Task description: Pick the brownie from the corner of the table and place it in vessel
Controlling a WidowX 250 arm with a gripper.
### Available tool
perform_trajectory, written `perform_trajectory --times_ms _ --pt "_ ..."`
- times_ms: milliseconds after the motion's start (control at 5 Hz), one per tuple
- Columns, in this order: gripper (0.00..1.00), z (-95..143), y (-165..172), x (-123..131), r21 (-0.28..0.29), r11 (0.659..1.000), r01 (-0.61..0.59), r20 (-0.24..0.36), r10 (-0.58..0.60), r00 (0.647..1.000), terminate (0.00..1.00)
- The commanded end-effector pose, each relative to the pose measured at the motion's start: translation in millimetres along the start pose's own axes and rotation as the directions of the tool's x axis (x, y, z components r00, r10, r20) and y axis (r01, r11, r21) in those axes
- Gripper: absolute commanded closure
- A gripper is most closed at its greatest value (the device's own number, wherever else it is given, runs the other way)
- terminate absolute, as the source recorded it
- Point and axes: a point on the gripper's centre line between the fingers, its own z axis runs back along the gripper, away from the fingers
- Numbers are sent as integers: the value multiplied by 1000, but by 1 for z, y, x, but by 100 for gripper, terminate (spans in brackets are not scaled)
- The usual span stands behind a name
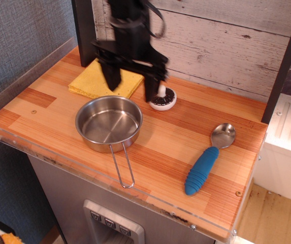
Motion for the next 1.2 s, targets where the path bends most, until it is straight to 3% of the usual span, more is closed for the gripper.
perform_trajectory --times_ms 0,400,1000 --pt "0 -7 4 53 16 1000 -13 42 13 999 0" --pt "0 -15 8 71 23 998 -52 40 51 998 0" --pt "0 -39 -7 66 14 999 -40 -26 40 999 0"
